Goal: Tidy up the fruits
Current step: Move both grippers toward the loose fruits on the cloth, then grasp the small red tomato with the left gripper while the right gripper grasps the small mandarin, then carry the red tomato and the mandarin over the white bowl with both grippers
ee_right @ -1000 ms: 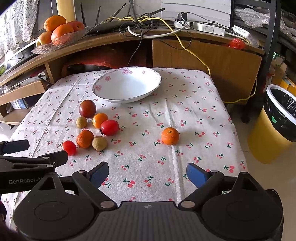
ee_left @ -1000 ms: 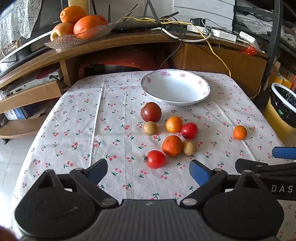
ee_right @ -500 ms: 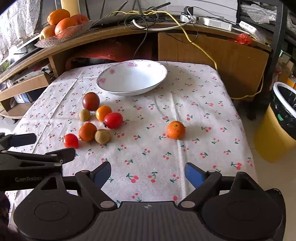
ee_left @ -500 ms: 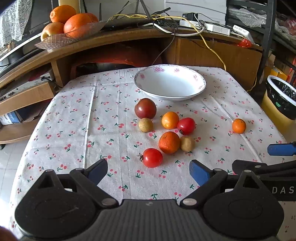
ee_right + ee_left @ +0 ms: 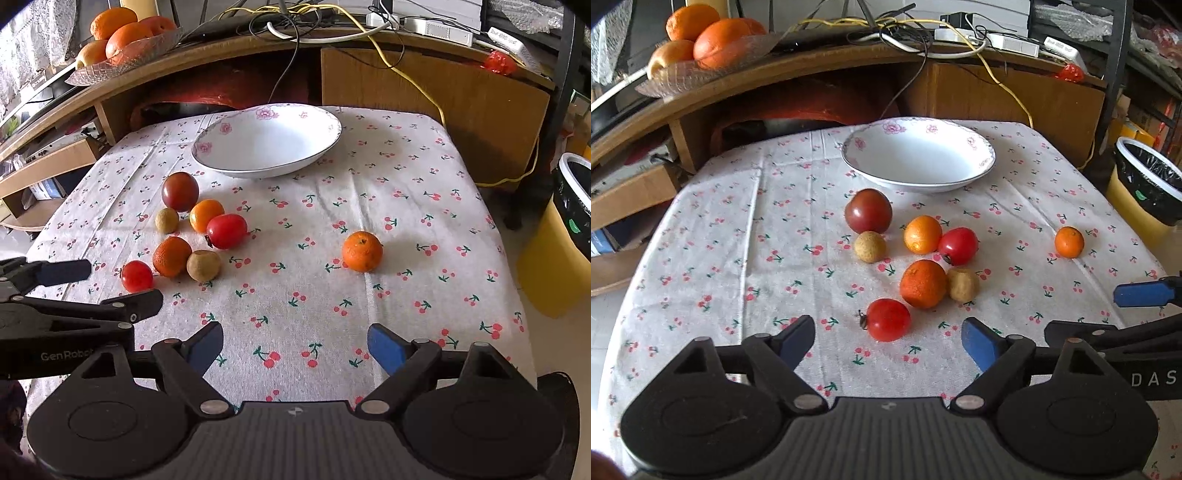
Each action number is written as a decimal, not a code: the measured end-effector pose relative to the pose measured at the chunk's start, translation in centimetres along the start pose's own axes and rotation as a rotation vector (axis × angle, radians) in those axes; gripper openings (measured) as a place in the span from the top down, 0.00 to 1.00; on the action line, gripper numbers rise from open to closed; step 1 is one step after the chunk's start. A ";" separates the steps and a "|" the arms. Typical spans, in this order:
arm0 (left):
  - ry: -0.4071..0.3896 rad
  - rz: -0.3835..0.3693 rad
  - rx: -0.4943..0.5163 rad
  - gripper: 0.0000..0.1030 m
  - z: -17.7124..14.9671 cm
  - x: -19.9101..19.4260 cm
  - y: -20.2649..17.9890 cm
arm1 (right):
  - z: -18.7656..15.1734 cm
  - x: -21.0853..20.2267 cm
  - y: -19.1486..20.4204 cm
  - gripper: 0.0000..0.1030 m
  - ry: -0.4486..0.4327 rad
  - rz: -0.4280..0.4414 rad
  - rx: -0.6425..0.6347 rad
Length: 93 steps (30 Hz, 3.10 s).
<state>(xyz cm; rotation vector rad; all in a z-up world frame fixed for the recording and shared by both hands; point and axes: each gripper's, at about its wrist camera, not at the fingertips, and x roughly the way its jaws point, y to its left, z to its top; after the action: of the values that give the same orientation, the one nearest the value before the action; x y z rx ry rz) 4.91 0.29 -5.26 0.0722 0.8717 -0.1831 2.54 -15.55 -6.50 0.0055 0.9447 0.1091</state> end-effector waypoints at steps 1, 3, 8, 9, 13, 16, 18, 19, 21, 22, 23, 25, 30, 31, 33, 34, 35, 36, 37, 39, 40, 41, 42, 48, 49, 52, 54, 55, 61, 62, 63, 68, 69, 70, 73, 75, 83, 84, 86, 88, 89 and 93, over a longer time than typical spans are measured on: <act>0.004 -0.010 -0.006 0.12 0.0 0.2 0.1 | 0.1 0.1 0.0 0.21 0.001 0.004 -0.001; 0.011 -0.018 -0.007 0.16 0.0 0.5 0.2 | 0.1 0.2 0.0 0.21 0.002 0.008 -0.002; 0.019 -0.011 0.002 0.23 0.0 1.2 0.3 | 0.1 0.3 0.0 0.21 0.008 0.023 0.003; 0.023 -0.017 -0.002 0.28 0.0 1.4 0.4 | 0.2 0.3 -0.1 0.21 0.008 0.025 0.004; 0.028 -0.014 -0.003 0.38 0.1 1.9 0.5 | 0.1 0.3 -0.3 0.21 0.013 0.033 0.011; 0.021 -0.012 0.001 0.43 0.3 2.0 0.4 | 0.1 0.4 -0.5 0.21 0.015 0.036 0.019; 0.019 -0.014 0.002 0.50 0.3 2.0 0.6 | 0.2 0.3 -0.6 0.22 0.015 0.036 0.021; 0.020 -0.014 0.003 0.52 0.4 2.0 0.6 | 0.3 0.3 -0.7 0.25 0.011 0.031 0.019; 0.022 -0.010 0.009 0.56 0.4 2.0 0.7 | 0.6 0.2 -1.0 0.25 0.002 0.018 0.014; 0.024 -0.016 0.012 0.58 0.5 2.0 0.7 | 0.7 0.2 -1.2 0.25 -0.003 0.013 0.015; 0.028 -0.031 0.008 0.62 0.5 2.0 0.8 | 1.0 0.1 -1.5 0.25 -0.007 0.008 0.017; 0.033 -0.035 0.013 0.62 0.7 2.1 0.7 | 1.5 0.2 -1.9 0.28 -0.013 -0.005 0.016; 0.040 -0.071 0.022 0.62 0.8 2.0 0.9 | 2.6 0.4 -3.1 0.29 -0.038 -0.054 -0.001; 0.040 -0.074 0.026 0.62 0.8 1.9 0.9 | 2.8 0.5 -3.3 0.29 -0.038 -0.061 -0.002; 0.036 -0.080 0.033 0.62 0.8 1.7 0.8 | 3.2 1.0 -3.6 0.31 -0.031 -0.069 -0.009; 0.034 -0.086 0.033 0.62 0.9 1.6 0.8 | 3.3 1.2 -3.7 0.33 -0.025 -0.070 -0.013; 0.031 -0.087 0.033 0.63 0.9 1.5 0.7 | 3.5 1.5 -3.7 0.36 -0.023 -0.069 -0.018; 0.027 -0.088 0.034 0.63 1.0 1.4 0.7 | 3.6 1.7 -3.7 0.36 -0.022 -0.069 -0.019; 0.024 -0.091 0.034 0.63 1.1 1.3 0.7 | 3.7 1.9 -3.8 0.37 -0.020 -0.070 -0.019; 0.021 -0.093 0.037 0.63 1.2 1.2 0.5 | 4.0 2.3 -3.7 0.38 -0.021 -0.070 -0.022; 0.022 -0.093 0.039 0.63 1.2 1.2 0.5 | 4.1 2.5 -3.7 0.41 -0.021 -0.070 -0.028; 0.020 -0.098 0.041 0.63 1.2 1.2 0.4 | 4.3 2.8 -3.7 0.43 -0.015 -0.072 -0.034; 0.022 -0.103 0.039 0.63 1.2 1.2 0.5 | 4.3 3.1 -3.8 0.45 -0.008 -0.076 -0.034; 0.025 -0.102 0.044 0.63 1.3 1.3 0.5 | 4.4 4.2 -4.5 0.65 0.020 -0.079 -0.017; 0.026 -0.101 0.045 0.63 1.3 1.3 0.5 | 4.5 4.2 -4.6 0.67 0.019 -0.075 -0.016; 0.030 -0.099 0.044 0.63 1.2 1.4 0.5 | 4.6 4.2 -4.6 0.77 0.022 -0.054 -0.003; 0.032 -0.096 0.053 0.63 0.9 1.4 0.4 | 4.6 4.1 -4.3 0.77 0.027 -0.055 -0.010; 0.036 -0.092 0.059 0.63 0.6 1.4 0.4 | 4.5 3.9 -4.1 0.77 0.025 -0.054 -0.016; 0.039 -0.094 0.062 0.63 0.1 1.2 0.3 | 3.3 2.2 -2.4 0.77 0.020 -0.002 -0.058; 0.039 -0.090 0.064 0.63 0.0 1.2 0.2 | 2.9 1.8 -2.0 0.77 0.023 0.009 -0.073; 0.041 -0.091 0.065 0.63 0.0 1.2 0.2 | 2.5 1.6 -1.6 0.77 0.025 0.015 -0.084; 0.029 -0.085 0.082 0.63 -0.5 1.0 0.0 | 0.9 1.8 0.1 0.77 0.052 0.032 -0.149; 0.027 -0.081 0.082 0.63 -0.5 0.9 -0.1 | 0.7 1.7 0.3 0.77 0.043 0.026 -0.170; 0.026 -0.077 0.083 0.63 -0.5 0.9 -0.1 | 0.7 1.6 0.4 0.76 0.044 0.031 -0.181; 0.020 -0.074 0.084 0.62 -0.7 0.9 -0.1 | 0.7 1.8 0.4 0.74 0.051 0.048 -0.178; 0.014 -0.076 0.084 0.61 -0.7 0.9 -0.1 | 0.7 1.8 0.4 0.74 0.047 0.047 -0.188; 0.001 -0.059 0.065 0.58 -0.9 0.9 -0.1 | 0.7 1.7 0.1 0.73 0.049 0.066 -0.192; 0.003 -0.054 0.062 0.57 -0.9 0.9 -0.2 | 0.7 1.7 0.0 0.74 0.052 0.067 -0.194; 0.012 -0.043 0.058 0.57 -0.8 0.9 -0.3 | 0.8 1.7 0.0 0.76 0.061 0.065 -0.190; 0.035 -0.037 0.055 0.59 -0.6 0.8 -0.5 | 0.8 1.6 0.1 0.77 0.071 0.058 -0.195; 0.047 -0.038 0.060 0.61 -0.4 0.8 -0.6 | 0.8 1.5 0.1 0.77 0.077 0.056 -0.193; 0.084 -0.022 0.104 0.62 0.0 0.7 -1.1 | 1.2 1.0 0.3 0.77 0.066 0.072 -0.183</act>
<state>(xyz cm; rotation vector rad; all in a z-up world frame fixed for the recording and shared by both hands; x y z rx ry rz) 5.15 -0.89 -5.74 0.1687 0.9465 -0.2474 4.00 -15.07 -6.57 -0.1336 0.9981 0.2629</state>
